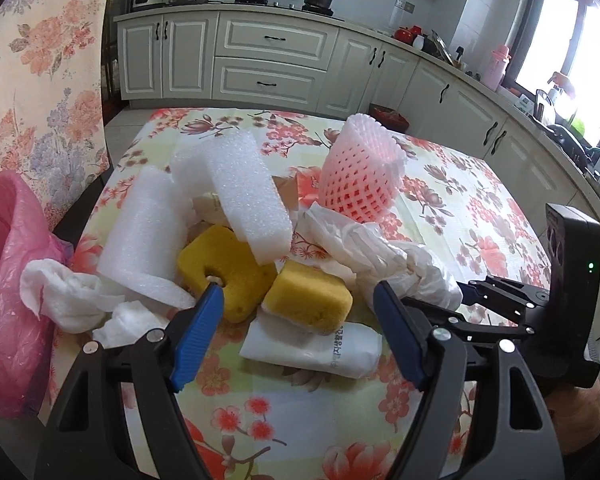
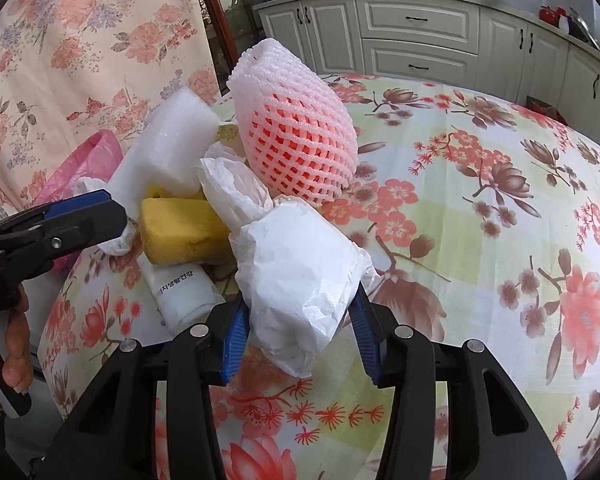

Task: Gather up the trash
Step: 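Grasp the yellow sponge with the left gripper while the right grasps a white plastic bag, then carry the yellow sponge and white bag over the pink wastebasket with both grippers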

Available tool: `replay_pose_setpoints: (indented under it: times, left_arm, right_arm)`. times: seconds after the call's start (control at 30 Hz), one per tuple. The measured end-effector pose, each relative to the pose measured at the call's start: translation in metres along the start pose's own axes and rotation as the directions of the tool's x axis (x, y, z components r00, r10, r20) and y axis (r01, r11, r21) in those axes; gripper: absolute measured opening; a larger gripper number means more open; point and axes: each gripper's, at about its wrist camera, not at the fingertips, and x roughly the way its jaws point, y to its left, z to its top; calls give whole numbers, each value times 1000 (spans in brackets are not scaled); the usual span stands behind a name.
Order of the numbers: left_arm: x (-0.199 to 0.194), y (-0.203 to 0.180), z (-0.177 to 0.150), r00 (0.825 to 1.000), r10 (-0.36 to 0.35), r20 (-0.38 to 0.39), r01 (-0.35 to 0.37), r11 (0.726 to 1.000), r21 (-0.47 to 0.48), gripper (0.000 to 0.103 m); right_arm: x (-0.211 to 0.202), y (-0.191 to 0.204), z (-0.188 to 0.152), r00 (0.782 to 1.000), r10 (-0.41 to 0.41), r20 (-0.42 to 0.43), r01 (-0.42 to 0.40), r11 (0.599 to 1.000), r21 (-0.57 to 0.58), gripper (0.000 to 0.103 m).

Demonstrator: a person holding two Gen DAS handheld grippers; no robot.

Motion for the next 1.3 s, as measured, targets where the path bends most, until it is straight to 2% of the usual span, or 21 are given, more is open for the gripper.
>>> replay_pose_setpoints:
  times: [0.4, 0.5, 0.53, 0.6, 1.03, 1.3]
  left_arm:
    - [32, -11, -1, 998, 20, -63, -16, 998, 60, 73]
    - [38, -15, -2, 996, 20, -87, -13, 997, 79, 58]
    - [40, -16, -3, 995, 20, -96, -12, 996, 86, 49]
    - [39, -18, -4, 995, 19, -95, -10, 996, 89, 48]
    - [-12, -21, -3, 999, -36, -6, 37, 997, 75, 47]
    - [-73, 5, 1, 993, -21, 113, 18, 999, 27, 47]
  right_arm:
    - [-12, -12, -7, 1000, 1, 4, -1, 1000, 21, 43]
    - [-13, -13, -8, 1000, 1, 1, -1, 1000, 23, 43]
    - [-12, -13, -8, 1000, 0, 1, 0, 1000, 25, 43]
    - [-13, -13, -9, 1000, 1, 0, -1, 1000, 25, 43]
    - [-38, -6, -8, 999, -11, 43, 11, 1000, 16, 42]
    - [-67, 16, 7, 995, 2, 101, 0, 1000, -11, 42]
